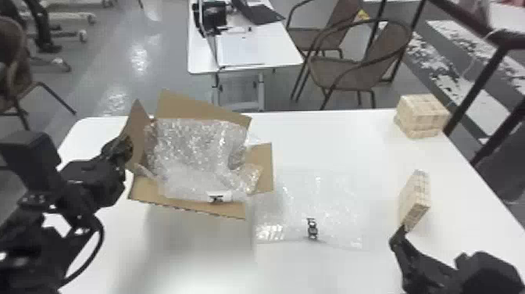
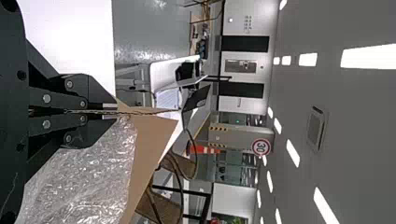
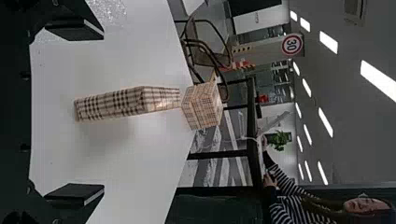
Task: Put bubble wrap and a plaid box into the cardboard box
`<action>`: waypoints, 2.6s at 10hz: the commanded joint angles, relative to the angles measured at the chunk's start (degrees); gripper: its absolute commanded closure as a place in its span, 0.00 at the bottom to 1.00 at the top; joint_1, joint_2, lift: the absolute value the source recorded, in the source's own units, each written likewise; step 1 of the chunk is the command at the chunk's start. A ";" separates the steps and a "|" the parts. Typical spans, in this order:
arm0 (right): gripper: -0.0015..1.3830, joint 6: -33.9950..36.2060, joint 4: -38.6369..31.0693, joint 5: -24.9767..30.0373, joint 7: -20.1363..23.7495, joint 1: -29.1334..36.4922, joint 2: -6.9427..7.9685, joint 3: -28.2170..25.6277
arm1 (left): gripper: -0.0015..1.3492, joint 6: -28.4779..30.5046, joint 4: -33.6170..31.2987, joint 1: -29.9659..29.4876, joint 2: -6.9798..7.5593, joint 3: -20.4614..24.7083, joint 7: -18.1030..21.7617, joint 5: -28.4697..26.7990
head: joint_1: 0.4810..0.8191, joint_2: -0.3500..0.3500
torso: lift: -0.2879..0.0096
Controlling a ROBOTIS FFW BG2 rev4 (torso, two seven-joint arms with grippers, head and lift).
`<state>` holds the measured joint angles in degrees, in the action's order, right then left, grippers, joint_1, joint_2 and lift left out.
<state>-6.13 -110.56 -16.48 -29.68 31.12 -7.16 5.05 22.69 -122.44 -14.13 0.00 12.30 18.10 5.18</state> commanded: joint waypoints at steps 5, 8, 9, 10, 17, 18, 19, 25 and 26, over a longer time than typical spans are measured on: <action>0.10 4.90 7.20 -4.08 9.11 -6.43 -1.46 -3.73 | 0.91 -0.36 0.00 0.25 -0.15 -0.26 0.00 0.01 | 0.63 0.42 | 0.60; 0.10 6.22 8.96 -2.59 12.10 -9.68 -1.55 -4.44 | 0.91 -0.45 0.18 0.33 -0.15 -0.35 0.00 0.01 | 0.63 0.42 | 0.60; 0.10 6.83 9.14 -2.24 12.81 -10.64 -1.46 -5.05 | 0.91 -0.54 0.18 0.33 -0.15 -0.35 0.00 0.01 | 0.63 0.42 | 0.60; 0.10 7.54 9.05 -1.80 13.07 -11.26 -1.55 -5.67 | 0.91 -0.54 0.18 0.33 -0.15 -0.35 0.00 0.01 | 0.63 0.42 | 0.60; 0.10 10.35 16.17 0.23 19.05 -18.82 -1.02 -8.22 | 0.91 -0.98 0.18 0.25 -0.15 -0.44 0.00 0.09 | 0.63 0.39 | 0.60; 0.10 10.79 17.22 0.66 19.75 -19.70 -1.02 -8.13 | 0.91 -1.07 0.18 0.16 -0.15 -0.44 0.00 0.09 | 0.63 0.39 | 0.60; 0.11 11.40 18.01 1.02 20.28 -20.22 -1.02 -8.22 | 0.91 -1.15 0.18 0.16 -0.15 -0.44 0.00 0.09 | 0.63 0.39 | 0.60; 0.48 12.28 17.93 1.54 21.42 -20.40 -0.67 -8.13 | 0.91 -1.15 0.18 0.16 -0.15 -0.52 0.00 0.09 | 0.63 0.40 | 0.60; 0.49 12.28 17.22 1.46 21.51 -20.05 -0.67 -8.13 | 0.91 -1.15 0.27 0.16 -0.15 -0.52 0.00 0.09 | 0.63 0.41 | 0.60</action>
<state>6.15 -92.98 -14.97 -8.17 10.82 -7.81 -3.10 21.54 -122.21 -13.97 0.00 11.78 18.10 5.27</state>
